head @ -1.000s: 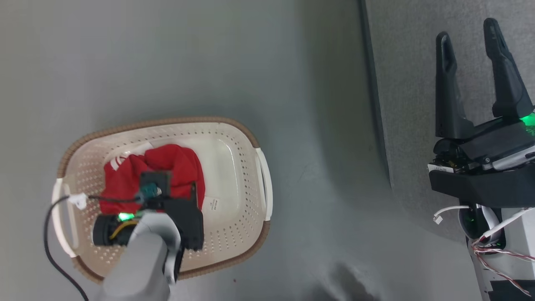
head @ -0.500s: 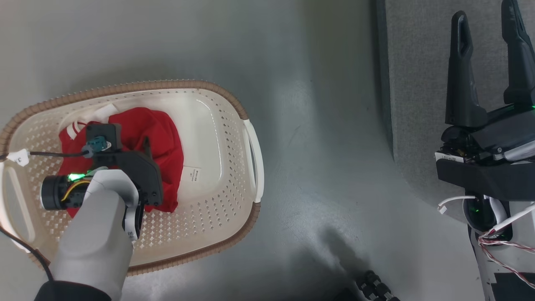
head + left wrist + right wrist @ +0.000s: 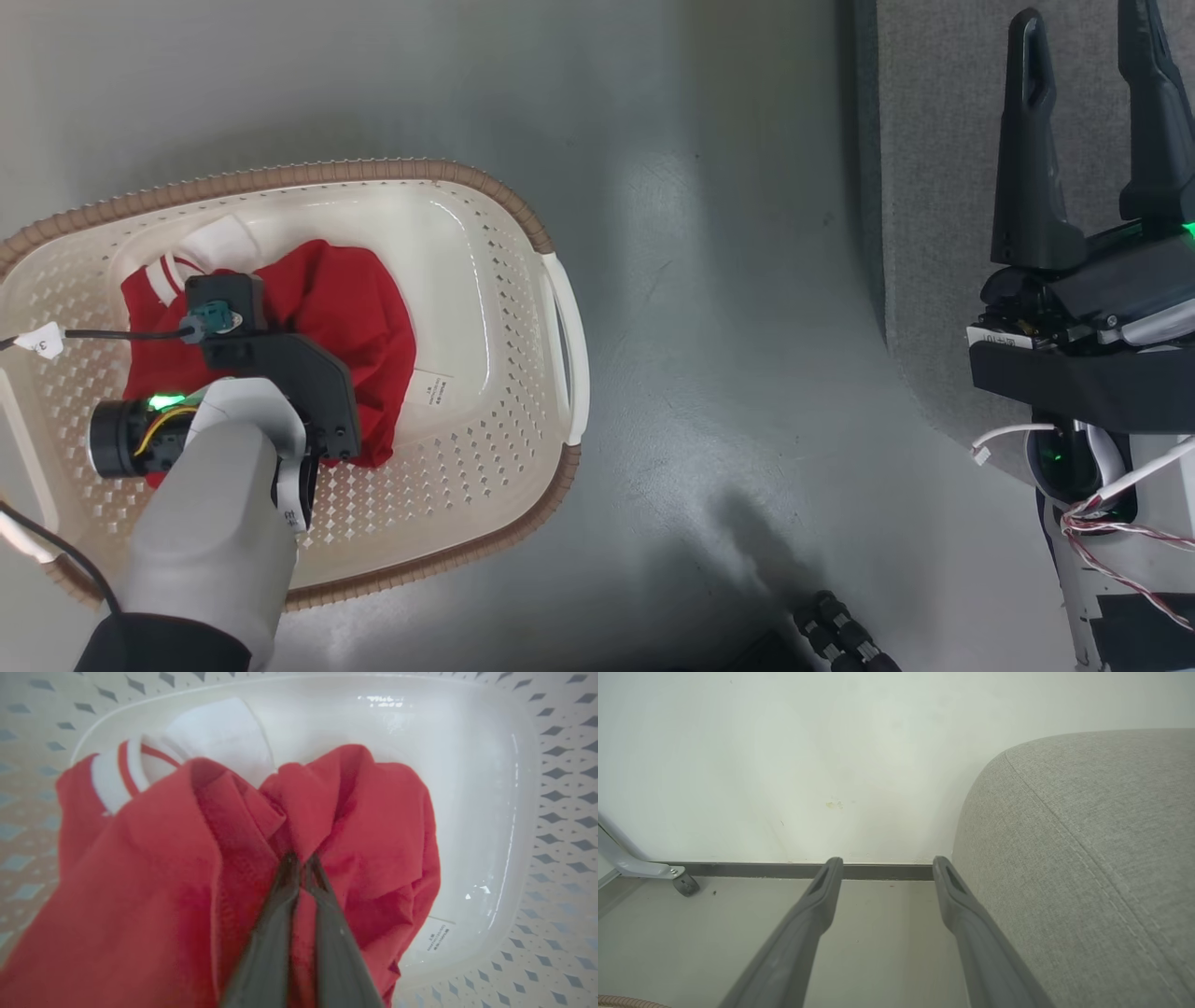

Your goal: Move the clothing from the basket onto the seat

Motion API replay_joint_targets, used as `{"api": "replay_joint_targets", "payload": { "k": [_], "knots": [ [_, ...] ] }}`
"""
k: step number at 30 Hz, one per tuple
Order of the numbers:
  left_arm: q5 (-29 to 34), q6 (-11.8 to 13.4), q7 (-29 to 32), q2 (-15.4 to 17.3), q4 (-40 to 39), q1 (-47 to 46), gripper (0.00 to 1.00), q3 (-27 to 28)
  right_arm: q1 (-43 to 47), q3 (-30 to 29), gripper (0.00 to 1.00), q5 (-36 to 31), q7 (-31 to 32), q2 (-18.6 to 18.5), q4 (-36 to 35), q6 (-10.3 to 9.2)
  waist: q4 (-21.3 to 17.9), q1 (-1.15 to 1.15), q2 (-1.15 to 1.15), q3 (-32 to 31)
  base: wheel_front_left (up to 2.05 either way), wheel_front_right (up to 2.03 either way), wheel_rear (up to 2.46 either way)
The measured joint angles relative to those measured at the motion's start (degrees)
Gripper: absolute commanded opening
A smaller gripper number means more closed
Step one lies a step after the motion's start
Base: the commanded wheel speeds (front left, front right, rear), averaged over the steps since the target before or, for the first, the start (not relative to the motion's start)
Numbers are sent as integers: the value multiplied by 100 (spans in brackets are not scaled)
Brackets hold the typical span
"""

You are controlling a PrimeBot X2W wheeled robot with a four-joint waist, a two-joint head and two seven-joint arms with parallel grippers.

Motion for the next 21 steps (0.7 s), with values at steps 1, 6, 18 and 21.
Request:
{"api": "replay_joint_targets", "payload": {
  "k": [1,6,18,21],
  "knots": [
    [-10,0,0,-13,31,-8,0,0,-1,1,100,0,-4,0,12,0,6,0,0,-3,0,0,0],
    [-49,-2,-14,-171,160,-65,0,14,-7,-5,100,0,-55,-8,121,0,62,-1,0,-70,0,0,0],
    [-122,-111,-572,-349,338,69,0,19,-57,-29,100,-1,-159,-86,602,8,239,-1,-1,-473,0,0,0],
    [-122,-159,-768,-377,350,182,0,3,-54,-25,100,-3,-183,-126,754,10,294,-1,-1,-626,0,0,0]
  ]
}}
